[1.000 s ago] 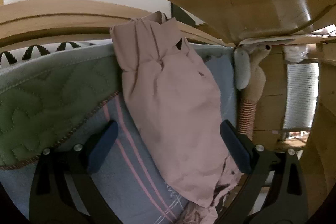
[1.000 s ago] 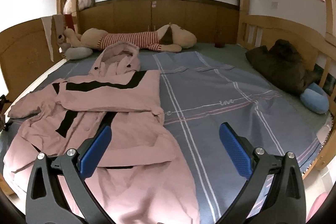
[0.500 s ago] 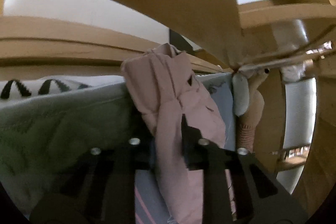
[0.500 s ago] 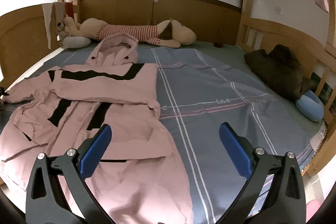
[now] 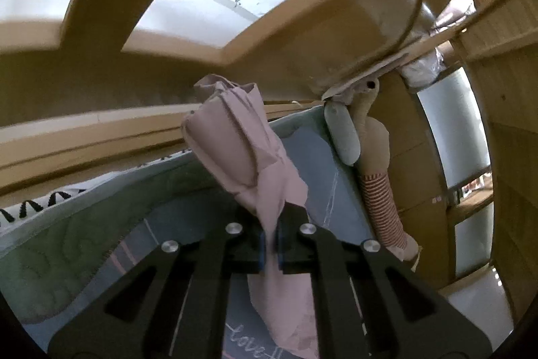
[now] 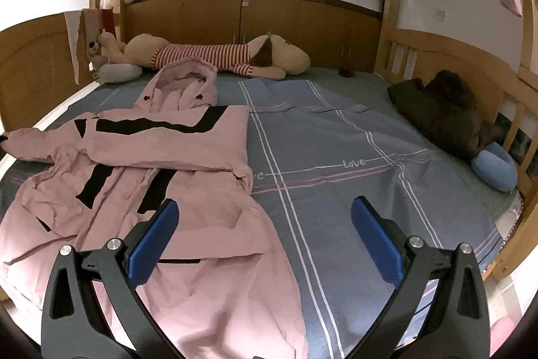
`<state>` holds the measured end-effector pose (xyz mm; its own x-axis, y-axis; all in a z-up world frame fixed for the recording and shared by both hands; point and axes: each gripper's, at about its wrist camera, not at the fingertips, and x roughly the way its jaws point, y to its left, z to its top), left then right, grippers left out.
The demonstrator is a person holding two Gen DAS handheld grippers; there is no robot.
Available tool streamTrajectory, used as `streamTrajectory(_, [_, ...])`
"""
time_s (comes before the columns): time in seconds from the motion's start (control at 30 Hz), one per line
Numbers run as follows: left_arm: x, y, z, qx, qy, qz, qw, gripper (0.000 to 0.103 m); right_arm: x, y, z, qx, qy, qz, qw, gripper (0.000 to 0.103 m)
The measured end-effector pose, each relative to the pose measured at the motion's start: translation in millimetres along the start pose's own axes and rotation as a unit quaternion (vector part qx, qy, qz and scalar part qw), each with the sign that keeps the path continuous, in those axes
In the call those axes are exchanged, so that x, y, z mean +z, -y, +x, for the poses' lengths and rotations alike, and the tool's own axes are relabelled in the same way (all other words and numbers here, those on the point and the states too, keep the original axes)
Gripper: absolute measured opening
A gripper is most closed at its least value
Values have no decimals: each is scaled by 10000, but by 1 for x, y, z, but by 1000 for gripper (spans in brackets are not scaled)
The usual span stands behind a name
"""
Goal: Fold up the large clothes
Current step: 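Close the left tool on the other sleeve cuff, then lift the sleeve with the left tool toward the jacket front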
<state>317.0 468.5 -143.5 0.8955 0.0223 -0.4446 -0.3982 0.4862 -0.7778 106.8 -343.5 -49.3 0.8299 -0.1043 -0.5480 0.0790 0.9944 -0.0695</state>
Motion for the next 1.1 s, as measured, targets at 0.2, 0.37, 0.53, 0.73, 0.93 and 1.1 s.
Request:
streamTrajectory(0.2, [0, 46, -15, -218, 130, 491, 9985, 3, 1, 7, -6, 20, 76, 125, 9999, 102])
streamTrajectory(0.37, [-5, 98, -43, -431, 380, 1083, 9925, 3, -1, 14, -10, 0, 102, 232, 9997, 102])
streamTrajectory(0.53, [-20, 159, -68, -794, 581, 1554, 9829, 3, -2, 23, -12, 17, 106, 334, 9994, 102])
streamTrajectory(0.73, [-50, 225, -84, -1251, 642, 1926, 9712, 3, -2, 26, -13, 20, 119, 349, 9993, 102])
streamTrajectory(0.93, [-87, 276, -90, -1572, 553, 2279, 9593, 3, -5, 32, -16, 8, 116, 385, 9992, 102])
streamTrajectory(1.1, [-119, 309, -89, -1722, 518, 2668, 9468, 3, -7, 37, -19, 10, 132, 416, 9990, 102])
